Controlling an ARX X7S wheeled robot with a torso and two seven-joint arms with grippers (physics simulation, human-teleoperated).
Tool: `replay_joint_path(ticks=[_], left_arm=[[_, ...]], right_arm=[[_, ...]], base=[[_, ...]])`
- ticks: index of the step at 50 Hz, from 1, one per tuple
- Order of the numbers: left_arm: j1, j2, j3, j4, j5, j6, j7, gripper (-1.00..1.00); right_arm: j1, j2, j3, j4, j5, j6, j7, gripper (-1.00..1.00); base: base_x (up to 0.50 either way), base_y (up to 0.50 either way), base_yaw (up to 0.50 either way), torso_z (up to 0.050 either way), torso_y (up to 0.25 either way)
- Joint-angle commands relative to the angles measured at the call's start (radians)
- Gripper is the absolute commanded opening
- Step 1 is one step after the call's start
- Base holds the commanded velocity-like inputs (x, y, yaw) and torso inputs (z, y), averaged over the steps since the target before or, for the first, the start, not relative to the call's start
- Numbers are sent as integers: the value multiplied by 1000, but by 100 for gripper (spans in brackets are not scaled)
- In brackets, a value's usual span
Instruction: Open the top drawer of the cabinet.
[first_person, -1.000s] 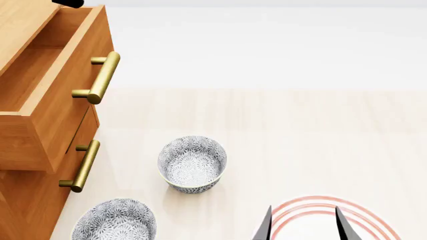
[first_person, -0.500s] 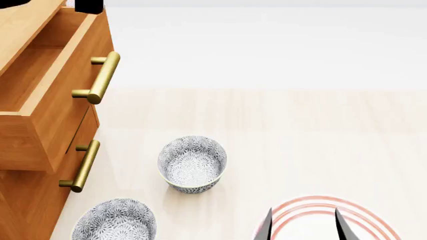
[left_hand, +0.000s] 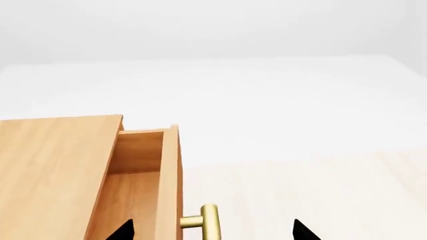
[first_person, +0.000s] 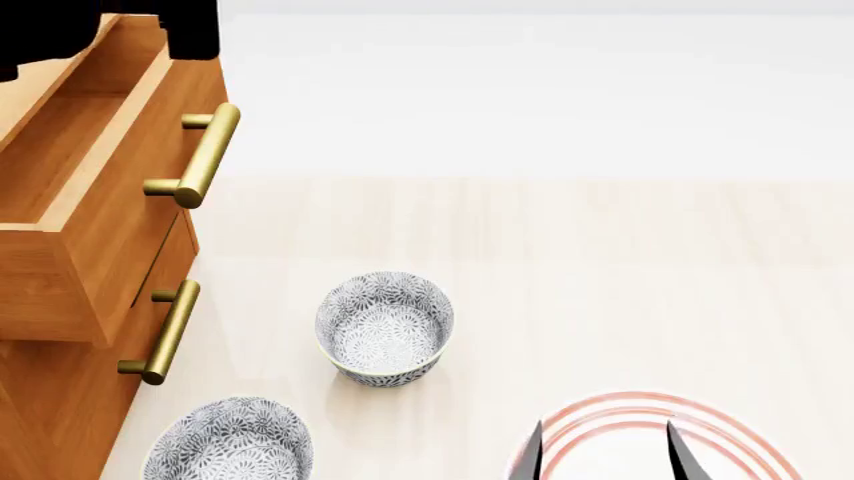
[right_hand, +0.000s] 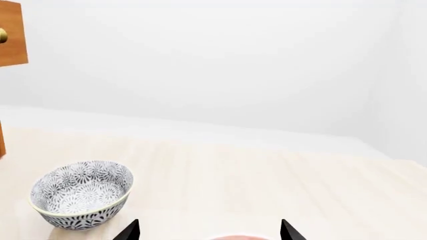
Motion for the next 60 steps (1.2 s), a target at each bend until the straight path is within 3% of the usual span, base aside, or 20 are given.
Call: replay_joint_path(ticks=[1,28,36,60], left_arm=[[10,-14,-43,-111,-26,87,-40,100],[70,-39,-72,-213,-65,173,-52,100],[79,-42,-67,-323,-63,253,-52,100],[149,-49,-65,-288,-97,248,-27,100]], right_arm=[[1,5,-5,-1,0,4,5,100],[-15,19,-10,-28,4,7,19,100],[-19,23,-8,-24,10,-1,18,100],[-12,23,-23,-11,12,-3,26,100]], base=[[0,0,0,0,0],[0,0,0,0,0],[0,0,0,0,0],[0,0,0,0,0]])
